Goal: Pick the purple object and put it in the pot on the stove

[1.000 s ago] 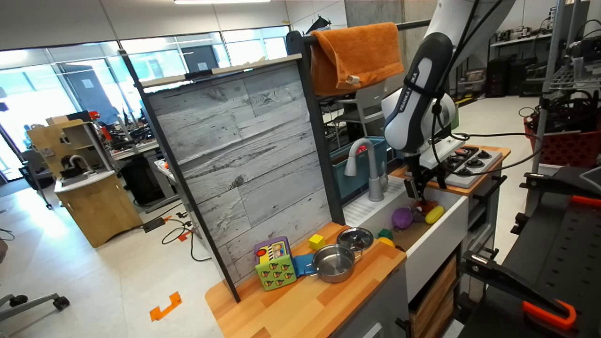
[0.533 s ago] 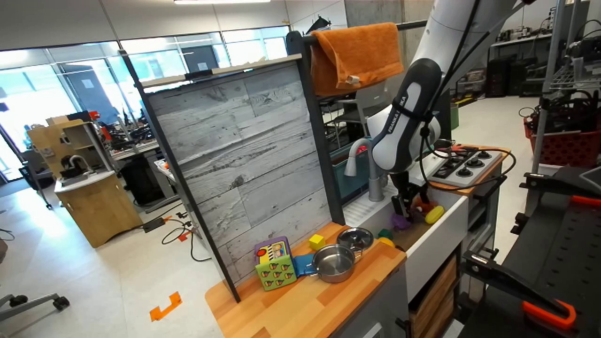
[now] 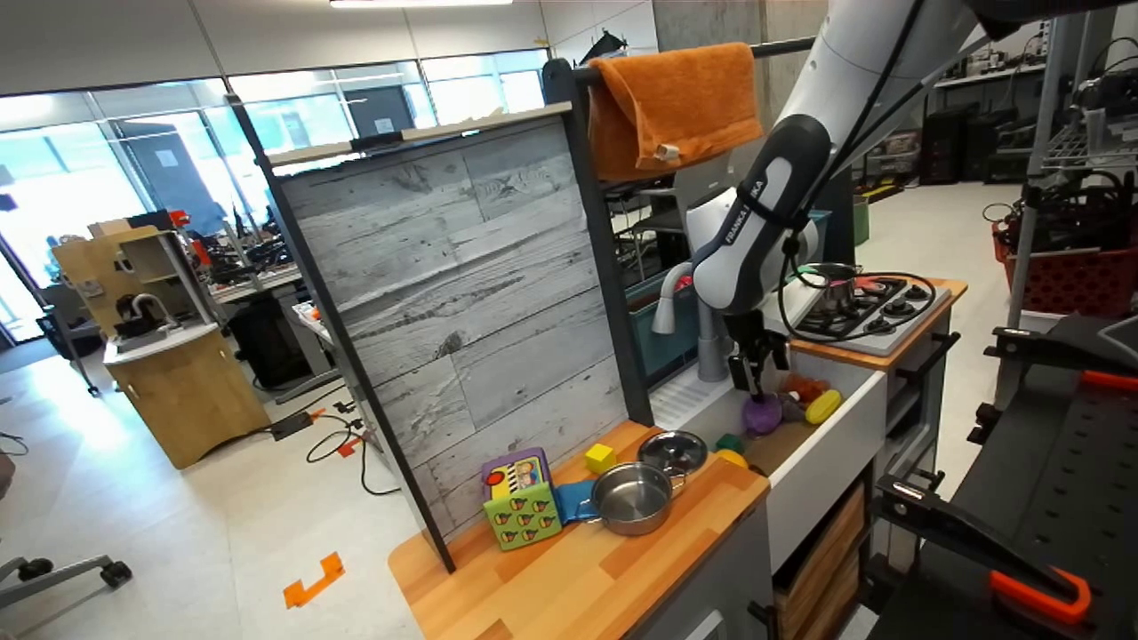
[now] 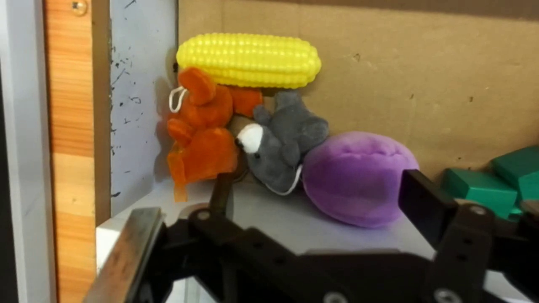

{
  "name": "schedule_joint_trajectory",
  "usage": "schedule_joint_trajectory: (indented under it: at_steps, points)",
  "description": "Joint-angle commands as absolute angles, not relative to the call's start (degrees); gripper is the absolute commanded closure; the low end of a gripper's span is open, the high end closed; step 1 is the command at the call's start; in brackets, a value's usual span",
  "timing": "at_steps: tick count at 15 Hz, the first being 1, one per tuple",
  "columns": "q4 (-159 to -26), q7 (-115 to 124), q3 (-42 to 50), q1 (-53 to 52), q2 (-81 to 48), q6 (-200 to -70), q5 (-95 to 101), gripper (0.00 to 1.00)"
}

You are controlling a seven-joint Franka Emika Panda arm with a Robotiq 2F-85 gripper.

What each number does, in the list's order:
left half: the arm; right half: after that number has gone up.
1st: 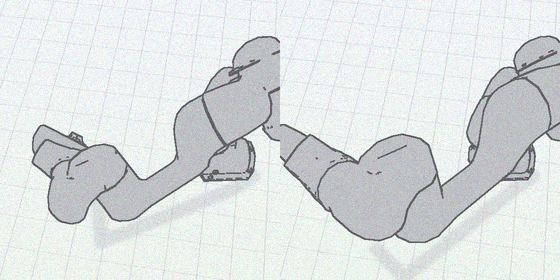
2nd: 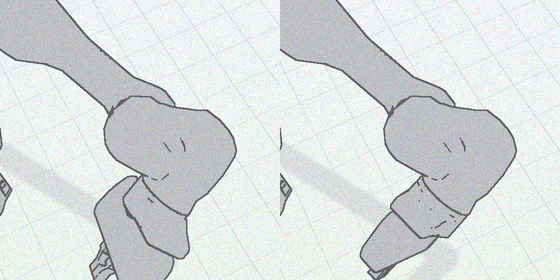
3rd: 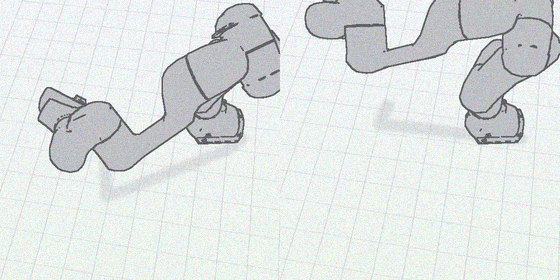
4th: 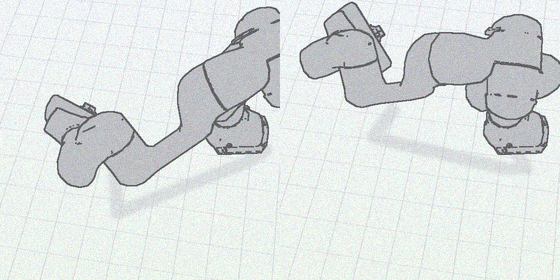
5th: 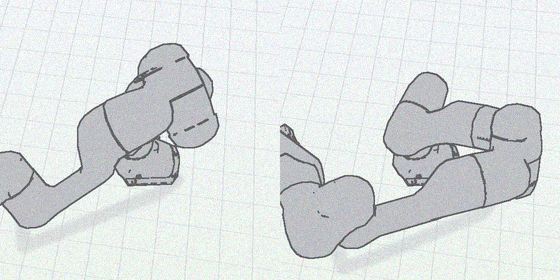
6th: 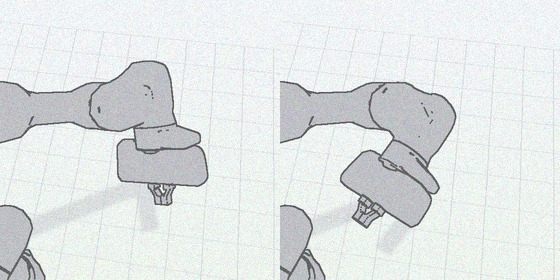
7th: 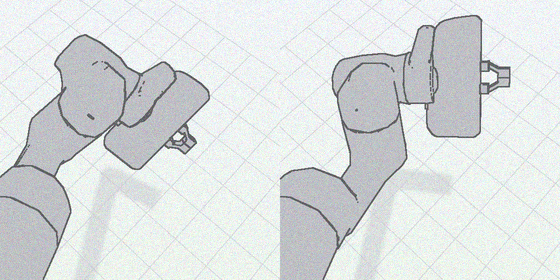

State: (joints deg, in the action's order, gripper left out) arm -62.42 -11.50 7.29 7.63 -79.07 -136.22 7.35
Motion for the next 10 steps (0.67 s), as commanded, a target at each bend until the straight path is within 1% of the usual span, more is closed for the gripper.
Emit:
schedule_joint_trajectory:
  at_steps: [1, 6, 9, 10]
  points:
    - [-53.0, -14.2, 5.5, 9.6, -84.1, -130.5, 6.3, 0.00]
    - [-48.7, -15.3, 2.8, 10.7, -86.9, -124.5, 5.2, 0.00]
    - [-46.7, -19.9, -0.2, 12.3, -88.3, -125.6, 3.7, 0.00]
    - [-48.3, -20.9, -0.8, 12.6, -87.2, -126.1, 3.4, 0.00]
